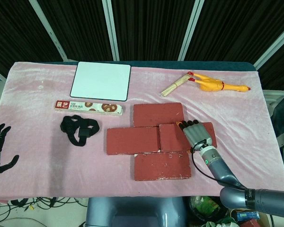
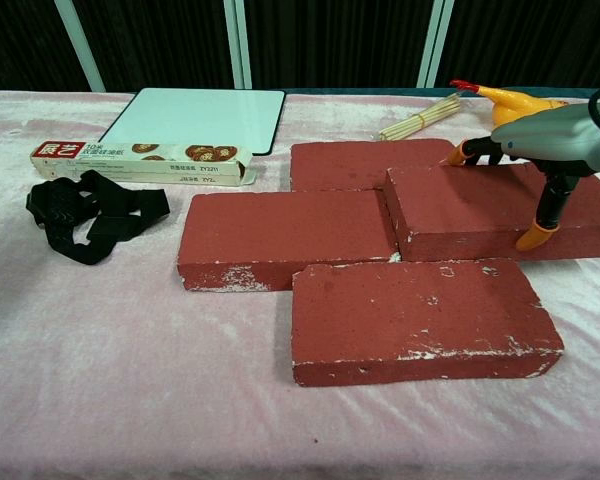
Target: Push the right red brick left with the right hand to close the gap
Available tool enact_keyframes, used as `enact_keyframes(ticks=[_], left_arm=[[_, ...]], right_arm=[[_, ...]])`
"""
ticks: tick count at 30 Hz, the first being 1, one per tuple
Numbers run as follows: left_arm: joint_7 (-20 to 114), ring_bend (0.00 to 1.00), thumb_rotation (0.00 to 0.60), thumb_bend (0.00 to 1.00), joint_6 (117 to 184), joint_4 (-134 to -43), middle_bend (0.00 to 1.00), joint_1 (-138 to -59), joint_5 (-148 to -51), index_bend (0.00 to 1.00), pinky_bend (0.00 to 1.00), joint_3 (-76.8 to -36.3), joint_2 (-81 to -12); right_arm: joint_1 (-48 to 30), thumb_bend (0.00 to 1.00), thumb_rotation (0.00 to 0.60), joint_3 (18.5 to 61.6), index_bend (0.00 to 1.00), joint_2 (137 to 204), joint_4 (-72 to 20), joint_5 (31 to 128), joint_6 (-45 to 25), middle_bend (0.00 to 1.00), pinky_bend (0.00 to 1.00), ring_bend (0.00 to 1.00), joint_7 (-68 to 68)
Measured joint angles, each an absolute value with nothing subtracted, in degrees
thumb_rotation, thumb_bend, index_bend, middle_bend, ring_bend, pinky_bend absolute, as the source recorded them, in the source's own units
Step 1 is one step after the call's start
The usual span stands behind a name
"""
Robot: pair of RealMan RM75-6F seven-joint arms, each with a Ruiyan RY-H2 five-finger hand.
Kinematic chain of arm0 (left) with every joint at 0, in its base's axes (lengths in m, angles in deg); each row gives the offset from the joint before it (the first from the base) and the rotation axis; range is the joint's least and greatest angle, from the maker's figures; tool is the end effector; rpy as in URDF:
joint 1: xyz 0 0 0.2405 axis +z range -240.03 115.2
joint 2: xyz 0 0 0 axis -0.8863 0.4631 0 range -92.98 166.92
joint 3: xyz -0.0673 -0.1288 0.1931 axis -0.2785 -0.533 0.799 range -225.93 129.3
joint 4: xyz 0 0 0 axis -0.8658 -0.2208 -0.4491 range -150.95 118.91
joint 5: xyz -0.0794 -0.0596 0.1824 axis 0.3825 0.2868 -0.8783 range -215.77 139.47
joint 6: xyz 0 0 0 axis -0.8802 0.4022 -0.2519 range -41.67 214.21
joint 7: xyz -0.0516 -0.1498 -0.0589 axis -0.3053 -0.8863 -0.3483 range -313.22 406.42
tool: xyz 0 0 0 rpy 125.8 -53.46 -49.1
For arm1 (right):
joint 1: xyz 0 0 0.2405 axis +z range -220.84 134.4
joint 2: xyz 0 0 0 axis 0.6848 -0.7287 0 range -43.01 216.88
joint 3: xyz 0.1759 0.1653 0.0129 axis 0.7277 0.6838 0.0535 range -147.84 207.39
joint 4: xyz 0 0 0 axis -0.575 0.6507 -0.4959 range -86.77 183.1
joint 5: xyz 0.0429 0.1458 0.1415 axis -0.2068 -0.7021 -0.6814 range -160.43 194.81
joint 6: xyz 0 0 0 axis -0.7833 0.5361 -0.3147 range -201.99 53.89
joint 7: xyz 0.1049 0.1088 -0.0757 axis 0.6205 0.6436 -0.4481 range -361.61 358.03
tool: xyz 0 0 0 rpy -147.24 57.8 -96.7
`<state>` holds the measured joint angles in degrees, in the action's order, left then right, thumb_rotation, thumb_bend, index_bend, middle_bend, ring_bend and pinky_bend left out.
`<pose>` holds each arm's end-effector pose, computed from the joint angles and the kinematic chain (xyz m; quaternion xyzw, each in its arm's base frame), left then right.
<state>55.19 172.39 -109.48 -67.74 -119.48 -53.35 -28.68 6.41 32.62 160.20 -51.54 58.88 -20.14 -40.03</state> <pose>-0.2971 0.2139 0.1586 -0.5799 -0.3590 -0.3620 0.6354 -0.1577 -0.3500 0.0223 0.7858 -0.3531 0.2109 0.4619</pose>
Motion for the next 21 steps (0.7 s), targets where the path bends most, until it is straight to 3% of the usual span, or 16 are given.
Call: enact_keyframes(ticks=[15, 21], left_arm=[[55.2, 0.00, 0.600, 0.24, 172.4, -109.5, 0.06, -67.8, -119.4, 0.11, 0.00, -53.4, -28.7], [55.1, 0.00, 0.600, 0.24, 172.3, -109.6, 0.06, -67.8, -119.4, 0.11, 0.00, -53.4, -28.7]], right_arm=[[7.2, 0.26, 0.600, 32.8, 0.19, 162.2, -51.2, 57.2, -17.9, 0.30, 0.16, 0.33, -41.6], [7.3, 0.19, 0.600, 32.6, 0.14, 162.3, -51.4, 57.1, -17.9, 0.20, 0.16, 0.28, -41.8]])
